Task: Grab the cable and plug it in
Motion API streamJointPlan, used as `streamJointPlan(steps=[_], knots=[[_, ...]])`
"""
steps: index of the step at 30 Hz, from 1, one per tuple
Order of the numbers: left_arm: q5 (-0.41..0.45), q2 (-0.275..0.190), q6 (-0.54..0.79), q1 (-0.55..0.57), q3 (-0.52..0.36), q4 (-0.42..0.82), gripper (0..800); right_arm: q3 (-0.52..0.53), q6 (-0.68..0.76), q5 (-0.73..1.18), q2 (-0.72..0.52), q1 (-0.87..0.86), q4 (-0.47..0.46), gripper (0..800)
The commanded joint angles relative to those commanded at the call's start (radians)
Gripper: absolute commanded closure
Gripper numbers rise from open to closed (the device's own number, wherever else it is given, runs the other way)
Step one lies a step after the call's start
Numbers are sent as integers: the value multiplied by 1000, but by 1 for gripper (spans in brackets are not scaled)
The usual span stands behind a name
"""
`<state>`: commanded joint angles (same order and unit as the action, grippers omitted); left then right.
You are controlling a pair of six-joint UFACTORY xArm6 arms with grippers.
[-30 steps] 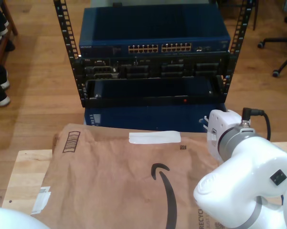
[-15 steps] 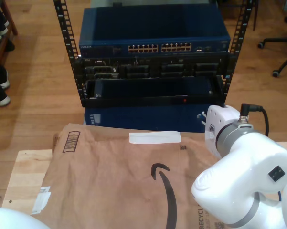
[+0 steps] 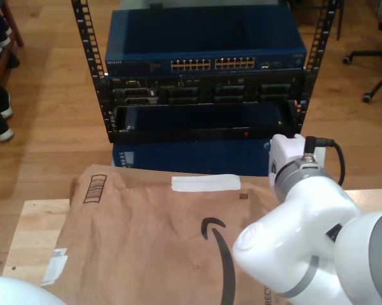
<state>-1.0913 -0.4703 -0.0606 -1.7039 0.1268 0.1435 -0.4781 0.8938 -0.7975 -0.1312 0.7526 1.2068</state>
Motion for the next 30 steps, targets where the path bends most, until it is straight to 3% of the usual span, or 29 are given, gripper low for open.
streamJointPlan(steps=[14,22,30], knots=[[0,-2,0,0,0,0,0,20,-17,-41,-37,60,-6,799],[0,0,0,0,0,0,0,-3,-186,-38,-31,63,-8,800],[0,0,0,0,0,0,0,-11,-221,-44,-17,63,-3,798]])
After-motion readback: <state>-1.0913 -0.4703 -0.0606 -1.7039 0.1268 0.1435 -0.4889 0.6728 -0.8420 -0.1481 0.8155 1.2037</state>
